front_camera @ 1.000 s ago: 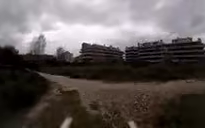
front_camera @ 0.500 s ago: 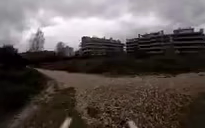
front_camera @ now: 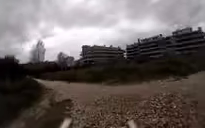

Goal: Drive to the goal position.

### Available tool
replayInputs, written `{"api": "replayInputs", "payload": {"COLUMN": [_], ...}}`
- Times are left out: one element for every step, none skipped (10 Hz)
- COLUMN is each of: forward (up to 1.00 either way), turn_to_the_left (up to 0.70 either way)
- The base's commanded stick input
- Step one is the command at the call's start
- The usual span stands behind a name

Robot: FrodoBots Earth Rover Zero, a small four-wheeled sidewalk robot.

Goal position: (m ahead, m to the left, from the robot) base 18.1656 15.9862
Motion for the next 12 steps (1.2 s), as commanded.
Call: {"api": "replayInputs", "payload": {"forward": [0.70,0.70,0.70,0.70,0.70,0.70,0.70,0.70,0.70,0.70,0.70,0.70], "turn_to_the_left": [0.00,0.00,0.00,0.00,0.00,0.13,0.33,0.35,0.00,0.00,0.00,0.00]}}
